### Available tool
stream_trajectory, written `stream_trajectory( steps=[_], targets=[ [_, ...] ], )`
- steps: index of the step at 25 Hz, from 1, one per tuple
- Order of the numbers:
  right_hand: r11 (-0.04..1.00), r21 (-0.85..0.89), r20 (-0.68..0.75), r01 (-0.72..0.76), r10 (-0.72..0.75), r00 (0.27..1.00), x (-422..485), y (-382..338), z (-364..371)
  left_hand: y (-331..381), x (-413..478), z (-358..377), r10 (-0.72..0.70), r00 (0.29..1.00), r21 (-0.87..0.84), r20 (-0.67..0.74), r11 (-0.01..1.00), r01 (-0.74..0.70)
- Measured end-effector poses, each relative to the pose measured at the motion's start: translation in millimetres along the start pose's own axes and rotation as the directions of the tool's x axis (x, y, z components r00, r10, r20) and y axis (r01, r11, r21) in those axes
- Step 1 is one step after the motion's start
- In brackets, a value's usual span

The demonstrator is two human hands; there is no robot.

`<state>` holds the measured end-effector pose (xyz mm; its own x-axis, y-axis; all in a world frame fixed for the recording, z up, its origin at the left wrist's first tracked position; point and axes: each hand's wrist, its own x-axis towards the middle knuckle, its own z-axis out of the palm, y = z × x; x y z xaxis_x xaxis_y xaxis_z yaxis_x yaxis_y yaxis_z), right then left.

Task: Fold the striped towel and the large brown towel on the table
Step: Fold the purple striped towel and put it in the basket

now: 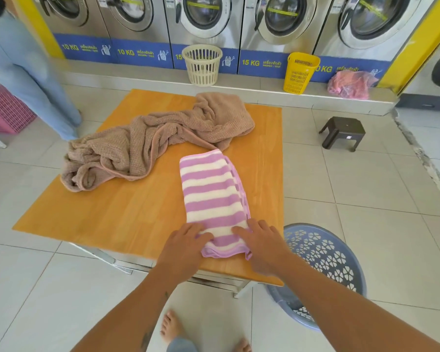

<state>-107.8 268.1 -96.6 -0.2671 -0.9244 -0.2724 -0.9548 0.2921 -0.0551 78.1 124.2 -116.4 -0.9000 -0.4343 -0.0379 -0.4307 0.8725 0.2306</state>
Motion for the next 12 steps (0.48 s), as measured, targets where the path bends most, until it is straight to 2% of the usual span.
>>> stream_trajectory(
  steps=[1, 3, 6, 8, 10, 12],
  targets=[
    [1.000, 0.005, 0.001, -0.006, 0.005, 1.000, 1.2, -1.8, -1.3, 3.2, 3.3, -2.4, -0.021, 0.999, -0.051, -0.037, 0.999, 0.019],
    [1.000, 0.014, -0.031, -0.009, 0.010, 0.999, 0.9, -2.8, -3.7, 8.2, 6.1, -11.0, -0.097, 0.994, -0.264, -0.053, 0.961, 0.079],
    [0.999, 0.031, -0.171, -0.014, 0.019, 0.985, -1.7, 1.6, -9.4, 5.0, 2.2, -28.9, -0.190, 0.982, -0.510, 0.022, 0.842, 0.174],
    [0.987, 0.163, -0.291, 0.001, 0.047, 0.956, 4.8, 1.8, -16.8, -2.2, 0.4, -39.7, -0.294, 0.956, -0.634, -0.020, 0.743, 0.215],
    [0.930, 0.363, -0.381, 0.057, 0.092, 0.920, 18.4, -1.0, -28.9, -6.2, 0.4, -47.5, -0.405, 0.912, -0.762, -0.065, 0.610, 0.216],
    [0.777, 0.626, -0.303, 0.059, 0.173, 0.937, 35.7, -6.3, -50.7, -7.9, 5.7, -53.8, -0.476, 0.873, -0.827, -0.105, 0.530, 0.190]
  ],
)
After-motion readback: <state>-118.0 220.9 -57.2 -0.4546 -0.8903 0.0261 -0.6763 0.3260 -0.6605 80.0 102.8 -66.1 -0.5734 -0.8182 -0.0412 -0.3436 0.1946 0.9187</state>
